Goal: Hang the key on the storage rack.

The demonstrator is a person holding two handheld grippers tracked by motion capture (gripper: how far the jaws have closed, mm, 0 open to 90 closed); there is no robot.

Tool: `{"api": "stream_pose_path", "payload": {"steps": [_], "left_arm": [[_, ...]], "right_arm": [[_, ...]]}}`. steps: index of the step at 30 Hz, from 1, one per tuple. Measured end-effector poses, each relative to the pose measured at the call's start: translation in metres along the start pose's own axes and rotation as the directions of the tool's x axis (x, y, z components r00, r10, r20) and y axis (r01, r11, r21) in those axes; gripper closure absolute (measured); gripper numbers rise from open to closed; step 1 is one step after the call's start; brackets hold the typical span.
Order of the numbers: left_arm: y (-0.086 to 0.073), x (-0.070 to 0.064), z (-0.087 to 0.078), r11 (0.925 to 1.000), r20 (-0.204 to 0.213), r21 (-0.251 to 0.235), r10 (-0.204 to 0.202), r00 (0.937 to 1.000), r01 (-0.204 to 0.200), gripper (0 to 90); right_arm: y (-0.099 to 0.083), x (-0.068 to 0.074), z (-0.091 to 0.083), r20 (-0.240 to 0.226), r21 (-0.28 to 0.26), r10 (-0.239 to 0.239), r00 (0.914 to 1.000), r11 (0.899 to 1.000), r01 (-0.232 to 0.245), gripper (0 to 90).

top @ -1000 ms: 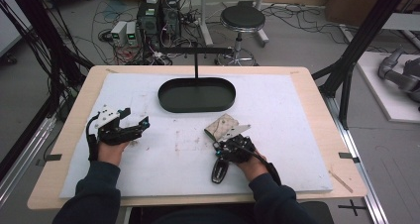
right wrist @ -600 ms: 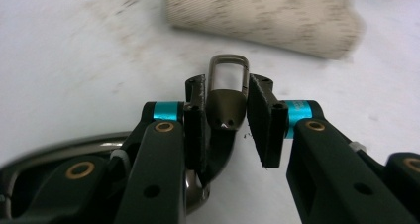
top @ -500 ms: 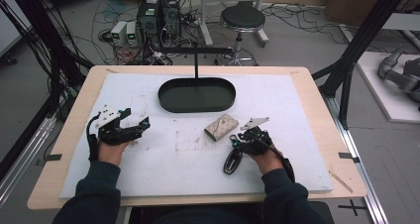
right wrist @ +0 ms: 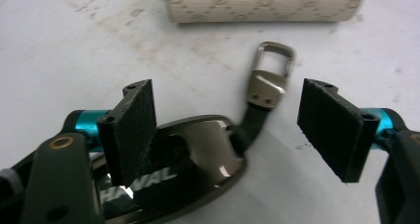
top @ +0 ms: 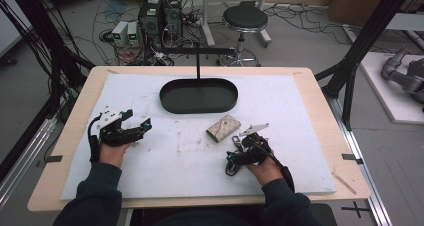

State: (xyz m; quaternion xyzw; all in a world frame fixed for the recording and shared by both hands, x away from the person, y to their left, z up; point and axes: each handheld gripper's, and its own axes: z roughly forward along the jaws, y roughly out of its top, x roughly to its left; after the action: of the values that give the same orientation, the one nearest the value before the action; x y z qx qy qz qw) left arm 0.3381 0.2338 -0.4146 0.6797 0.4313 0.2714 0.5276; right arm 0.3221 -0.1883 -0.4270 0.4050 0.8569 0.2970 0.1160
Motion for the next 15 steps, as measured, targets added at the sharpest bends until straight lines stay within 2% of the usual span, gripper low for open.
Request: {"api": "stream_pose_path", "payload": {"steps": [4, 5, 7, 8, 9, 10, 11, 12, 13, 15], "left_arm": [[0.0, 0.0, 0.0, 1.0, -0.001, 0.002, 0.001, 1.0, -0.001, 20.1], [0.0, 0.0, 0.0, 1.0, -0.001, 0.002, -0.001, 1.0, 0.001, 20.1], [0.0, 0.001, 0.0, 1.0, -0.002, 0.002, 0.001, 1.0, -0.001, 20.2], [0.0, 0.001, 0.0, 1.0, -0.002, 0.002, 0.001, 1.0, -0.001, 20.3], [0.0, 0.001, 0.0, 1.0, -0.001, 0.001, 0.0, 1.0, 0.0, 20.2], [0.0, 0.001, 0.0, 1.0, -0.001, 0.001, 0.0, 1.0, 0.0, 20.2], [0.0, 0.001, 0.0, 1.0, -0.001, 0.001, -0.002, 1.0, 0.002, 20.2], [0.0, 0.001, 0.0, 1.0, 0.001, 0.001, 0.001, 1.0, -0.001, 20.3], [0.0, 0.001, 0.0, 1.0, 0.0, 0.001, 0.001, 1.0, -0.001, 20.3], [0.0, 0.0, 0.001, 1.0, 0.0, 0.002, -0.003, 1.0, 0.003, 20.3]], "right_arm": [[0.0, 0.005, 0.002, -0.011, 0.024, 0.001, 0.9999, 1.0, 0.0, 20.1], [0.0, 0.007, 0.001, 0.007, 0.028, -0.021, 0.9998, 0.999, 0.021, 20.2], [0.002, 0.006, 0.0, 0.007, 0.033, -0.061, 0.9981, 0.998, 0.061, 22.1], [0.002, 0.006, 0.0, 0.007, 0.033, -0.061, 0.9981, 0.998, 0.061, 22.1], [0.003, 0.003, -0.003, 0.022, 0.046, -0.118, 0.9928, 0.992, 0.117, 27.8], [0.003, 0.003, -0.003, 0.022, 0.046, -0.118, 0.9928, 0.992, 0.117, 27.8], [0.004, -0.002, -0.008, 0.072, 0.074, -0.175, 0.9819, 0.983, 0.17, 29.6], [0.004, -0.004, -0.011, 0.112, 0.082, -0.192, 0.9749, 0.98, 0.183, 32.7], [0.004, -0.009, -0.015, 0.145, 0.081, -0.197, 0.9696, 0.979, 0.187, 32.9], [0.002, -0.018, -0.021, 0.206, 0.069, -0.167, 0.9642, 0.985, 0.156, 32.4]]}}
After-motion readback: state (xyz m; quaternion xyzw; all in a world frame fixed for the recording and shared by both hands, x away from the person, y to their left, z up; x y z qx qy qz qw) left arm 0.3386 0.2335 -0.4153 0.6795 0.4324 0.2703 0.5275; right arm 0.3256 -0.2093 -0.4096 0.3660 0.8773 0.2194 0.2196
